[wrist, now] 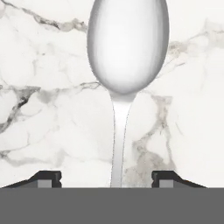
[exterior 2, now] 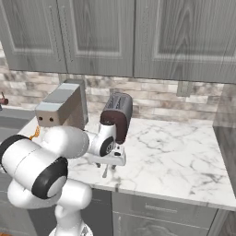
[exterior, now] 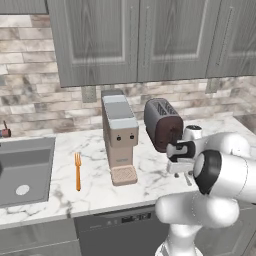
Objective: Take the fork and place it on the left side of the plate. Then take the spoon and place it on the right side of the plate. Make sure they're directly next to the plate.
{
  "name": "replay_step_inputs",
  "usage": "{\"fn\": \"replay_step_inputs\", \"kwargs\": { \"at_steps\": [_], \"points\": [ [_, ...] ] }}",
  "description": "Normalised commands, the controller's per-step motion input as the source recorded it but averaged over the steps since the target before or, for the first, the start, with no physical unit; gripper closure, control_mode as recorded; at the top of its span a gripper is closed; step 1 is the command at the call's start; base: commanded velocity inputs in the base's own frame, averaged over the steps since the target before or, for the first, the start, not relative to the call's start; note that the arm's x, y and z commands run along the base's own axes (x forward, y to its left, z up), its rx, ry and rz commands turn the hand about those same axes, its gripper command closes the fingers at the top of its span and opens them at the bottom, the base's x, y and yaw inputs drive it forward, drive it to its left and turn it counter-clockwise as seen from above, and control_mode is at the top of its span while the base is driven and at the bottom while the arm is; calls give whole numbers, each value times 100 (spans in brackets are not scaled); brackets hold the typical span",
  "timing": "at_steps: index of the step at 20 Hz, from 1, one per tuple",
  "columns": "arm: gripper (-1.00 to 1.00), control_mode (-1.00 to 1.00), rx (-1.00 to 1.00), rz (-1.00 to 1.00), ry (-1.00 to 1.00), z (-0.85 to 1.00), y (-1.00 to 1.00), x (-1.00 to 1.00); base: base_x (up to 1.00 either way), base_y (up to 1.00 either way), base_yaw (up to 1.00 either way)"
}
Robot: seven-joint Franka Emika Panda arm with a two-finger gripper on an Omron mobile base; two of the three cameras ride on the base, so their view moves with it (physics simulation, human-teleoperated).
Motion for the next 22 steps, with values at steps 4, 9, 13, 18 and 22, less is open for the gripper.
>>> {"fn": "replay_step_inputs", "kwargs": {
  "at_steps": [4, 9, 13, 18, 22],
  "points": [
    [100, -100, 0, 0, 0, -39, 0, -4, 0, 0, 0],
    [100, -100, 0, 0, -6, -12, 0, -32, 0, 0, 0],
    [100, -100, -1, 0, -13, 0, 0, -52, 0, 0, 0],
    [100, -100, -3, 0, -18, 19, 0, -62, 0, 0, 0],
    [100, -100, -4, 0, -19, 49, 0, -49, 0, 0, 0]
  ]
}}
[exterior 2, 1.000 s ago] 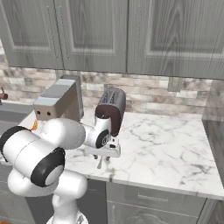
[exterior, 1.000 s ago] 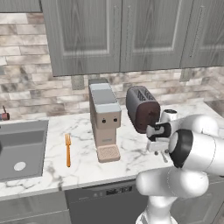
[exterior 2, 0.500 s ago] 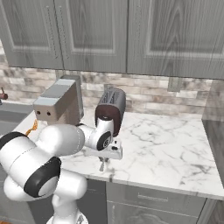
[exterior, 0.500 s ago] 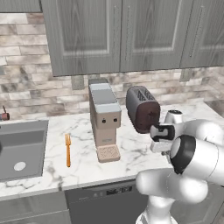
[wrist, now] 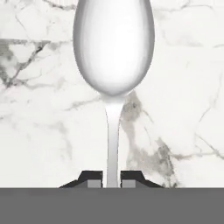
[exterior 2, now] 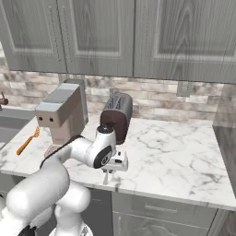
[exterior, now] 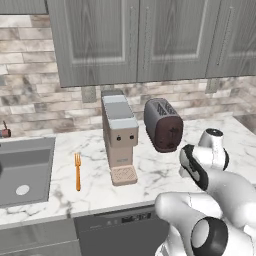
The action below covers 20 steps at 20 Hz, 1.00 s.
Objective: Take the fork and place it on the left side of the plate. Then take the spoon and place it on the right side of the plate. Make sure they're directly next to the plate.
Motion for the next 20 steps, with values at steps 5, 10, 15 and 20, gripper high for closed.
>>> {"fn": "replay_step_inputs", "kwargs": {
  "at_steps": [5, 10, 15, 20],
  "points": [
    [100, -100, -4, 0, -19, 73, 0, -33, 0, 0, 0],
    [100, -100, -3, 0, -19, 88, 0, -23, 0, 0, 0],
    [100, -100, -1, 3, -18, 94, -2, -7, 0, 0, 0],
    [100, -100, -1, 4, -16, 90, -10, -1, 0, 0, 0]
  ]
}}
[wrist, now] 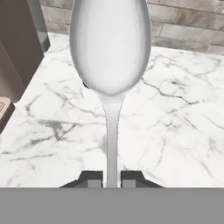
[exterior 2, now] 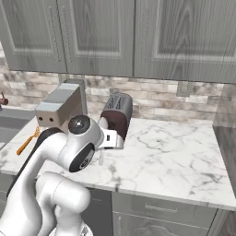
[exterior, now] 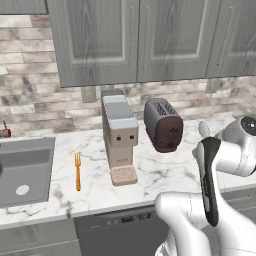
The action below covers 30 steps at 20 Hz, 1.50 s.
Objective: Take the fork and place it on the left side of the plate. Then take the spoon and place it on the right side of the plate. Make sure they're directly next to the plate.
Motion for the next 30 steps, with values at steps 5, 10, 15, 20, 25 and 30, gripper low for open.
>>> {"fn": "replay_step_inputs", "kwargs": {
  "at_steps": [5, 10, 15, 20, 25, 30],
  "points": [
    [100, -100, -3, 1, -11, 43, 0, -12, 0, 0, 0],
    [100, -100, -2, 0, -2, 0, 5, -10, 0, 0, 0],
    [100, -100, -1, 0, -5, 0, 1, -15, 0, 0, 0],
    [100, -100, -9, 0, -18, 0, 13, -86, 0, 0, 0],
    [100, 100, 0, 0, 0, 0, 0, 0, -96, 28, 12],
    [100, 100, 0, 0, 0, 0, 0, 0, -83, 44, 24]
  ]
}}
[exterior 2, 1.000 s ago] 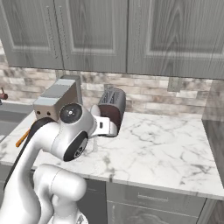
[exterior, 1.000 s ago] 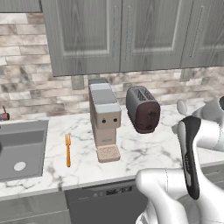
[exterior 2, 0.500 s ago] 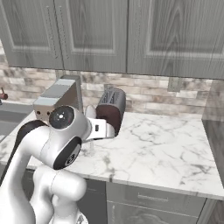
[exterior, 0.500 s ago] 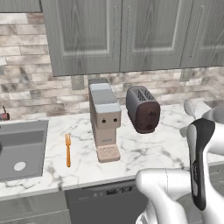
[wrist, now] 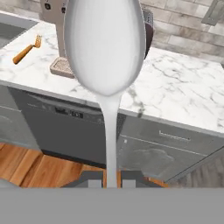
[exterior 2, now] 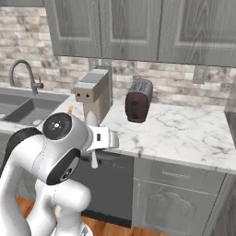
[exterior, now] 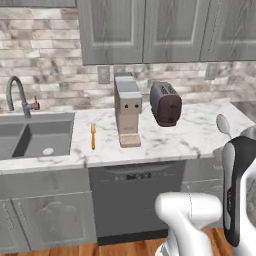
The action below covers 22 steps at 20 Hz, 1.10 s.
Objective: Take the fork and place it on the left side of the plate. Then take the spoon and place it on the right side of the plate. Make sure they're directly next to the plate.
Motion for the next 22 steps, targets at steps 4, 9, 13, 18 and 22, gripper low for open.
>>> {"fn": "replay_step_inputs", "kwargs": {
  "at_steps": [4, 9, 13, 18, 22],
  "points": [
    [100, 100, 0, 0, 0, 0, 0, 0, -75, 48, 30],
    [100, 100, 0, 0, 0, 0, 0, 0, -62, 39, 34],
    [100, 100, 0, 0, 0, 0, 0, 0, -65, 32, 36],
    [100, 100, 0, 0, 0, 0, 0, 0, -65, 41, 38],
    [100, 100, 0, 0, 0, 0, 0, 0, -61, 42, 40]
  ]
}}
